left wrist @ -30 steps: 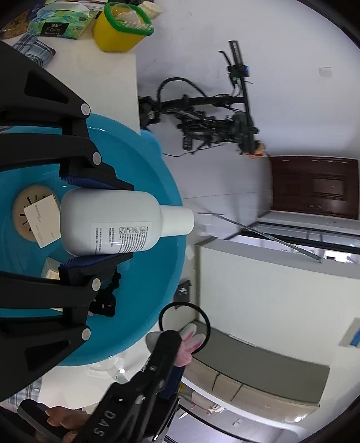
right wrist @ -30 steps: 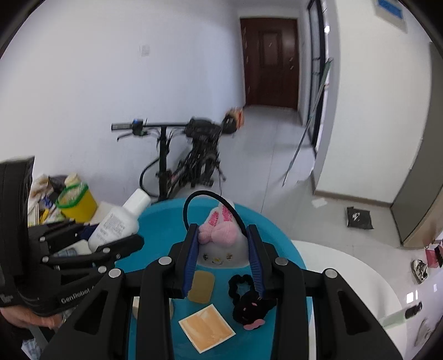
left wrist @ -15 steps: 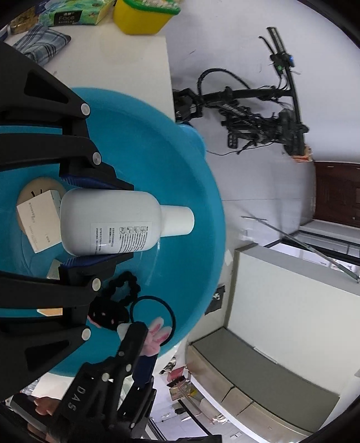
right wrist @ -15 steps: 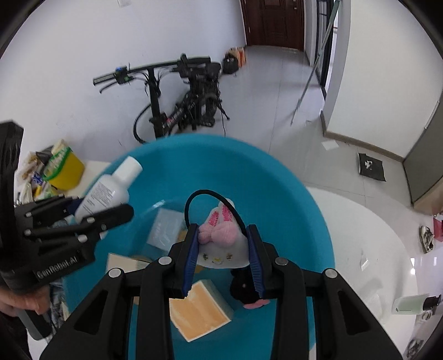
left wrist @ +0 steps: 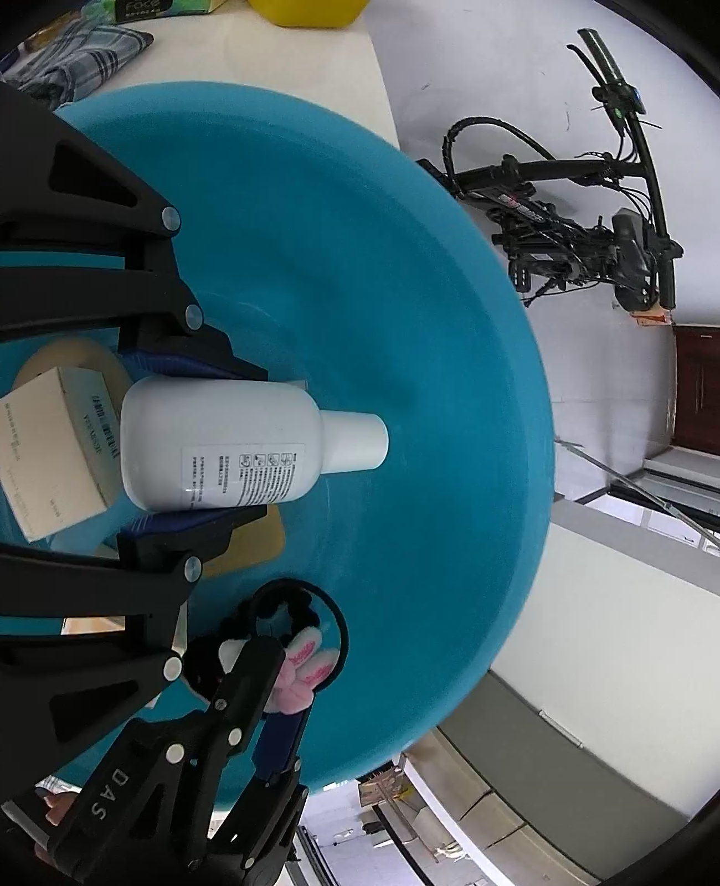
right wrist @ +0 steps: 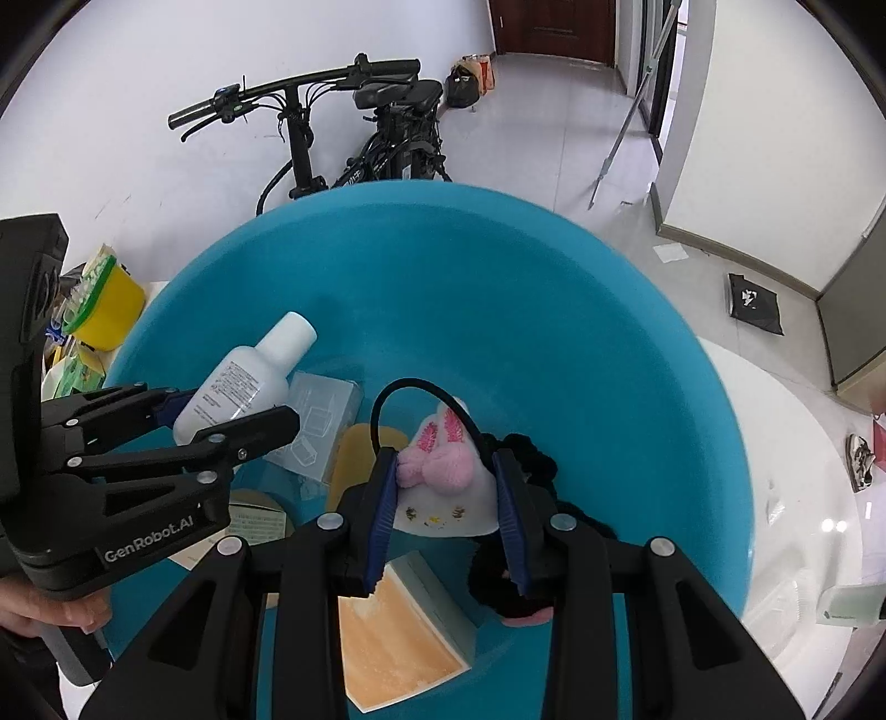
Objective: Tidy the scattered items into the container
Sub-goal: 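Lower the bottle and bunny pouch into the basin and open both tools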
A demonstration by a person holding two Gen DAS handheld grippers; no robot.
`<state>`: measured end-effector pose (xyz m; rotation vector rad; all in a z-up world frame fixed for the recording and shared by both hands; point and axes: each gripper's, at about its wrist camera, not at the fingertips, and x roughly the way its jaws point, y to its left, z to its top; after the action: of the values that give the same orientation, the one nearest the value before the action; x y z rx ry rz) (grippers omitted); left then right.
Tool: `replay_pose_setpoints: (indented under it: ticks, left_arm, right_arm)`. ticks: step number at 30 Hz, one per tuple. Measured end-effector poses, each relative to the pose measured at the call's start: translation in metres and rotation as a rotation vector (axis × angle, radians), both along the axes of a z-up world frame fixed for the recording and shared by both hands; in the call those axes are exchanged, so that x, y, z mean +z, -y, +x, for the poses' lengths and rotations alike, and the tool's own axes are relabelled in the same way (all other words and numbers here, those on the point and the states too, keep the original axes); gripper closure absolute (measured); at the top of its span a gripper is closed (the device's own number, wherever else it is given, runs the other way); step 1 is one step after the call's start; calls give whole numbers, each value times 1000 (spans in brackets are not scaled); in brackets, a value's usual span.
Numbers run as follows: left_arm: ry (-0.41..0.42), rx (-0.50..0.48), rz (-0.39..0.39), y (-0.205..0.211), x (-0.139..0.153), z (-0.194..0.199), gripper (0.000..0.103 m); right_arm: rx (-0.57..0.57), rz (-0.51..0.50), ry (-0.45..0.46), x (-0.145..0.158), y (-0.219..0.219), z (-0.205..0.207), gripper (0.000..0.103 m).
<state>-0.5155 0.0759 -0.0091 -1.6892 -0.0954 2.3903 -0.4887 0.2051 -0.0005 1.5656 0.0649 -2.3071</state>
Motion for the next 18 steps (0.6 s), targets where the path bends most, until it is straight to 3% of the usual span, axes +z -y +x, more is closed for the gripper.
replay_pose_setpoints:
  ticks: [10,12,14,18]
  left_arm:
    - [23,15,-13,-2,-7,2,61]
    - [3,7,-21,-3,-3,4,54]
    - [-31,6,-31,-2,4,8,35]
    - [-104,25,-22,4,19,15,24]
  right_arm:
    - [-15,14,25,-11,0,-3,70]
    - [-16,13,25,-11,0,-2,70]
    - [-16,12,23,-11,0,-2,70]
    - [-25,16,16,-10,1,-2,69]
